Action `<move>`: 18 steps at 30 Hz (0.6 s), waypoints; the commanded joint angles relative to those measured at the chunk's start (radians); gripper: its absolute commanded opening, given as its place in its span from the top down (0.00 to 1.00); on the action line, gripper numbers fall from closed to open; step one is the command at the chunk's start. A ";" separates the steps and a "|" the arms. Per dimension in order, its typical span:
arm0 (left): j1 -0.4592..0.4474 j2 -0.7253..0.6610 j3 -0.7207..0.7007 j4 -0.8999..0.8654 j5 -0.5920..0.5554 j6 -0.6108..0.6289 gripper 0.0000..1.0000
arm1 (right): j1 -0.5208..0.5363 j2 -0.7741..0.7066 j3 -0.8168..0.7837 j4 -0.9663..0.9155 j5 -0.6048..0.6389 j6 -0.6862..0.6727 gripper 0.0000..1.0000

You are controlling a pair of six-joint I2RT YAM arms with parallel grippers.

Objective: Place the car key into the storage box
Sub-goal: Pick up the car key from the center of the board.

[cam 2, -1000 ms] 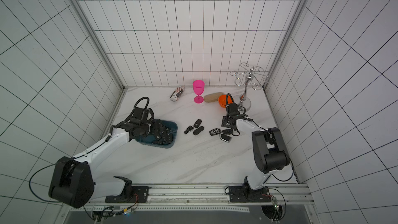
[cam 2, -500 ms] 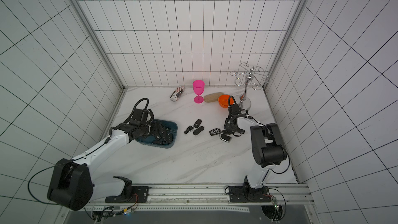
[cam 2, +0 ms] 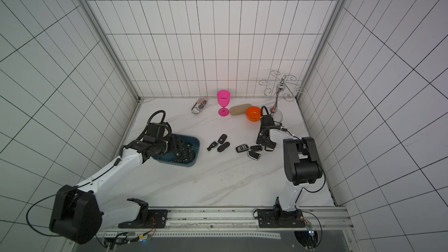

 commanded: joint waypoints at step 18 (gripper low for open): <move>-0.006 -0.013 0.000 0.041 0.135 0.000 0.16 | 0.007 -0.031 -0.031 0.027 -0.057 -0.027 0.72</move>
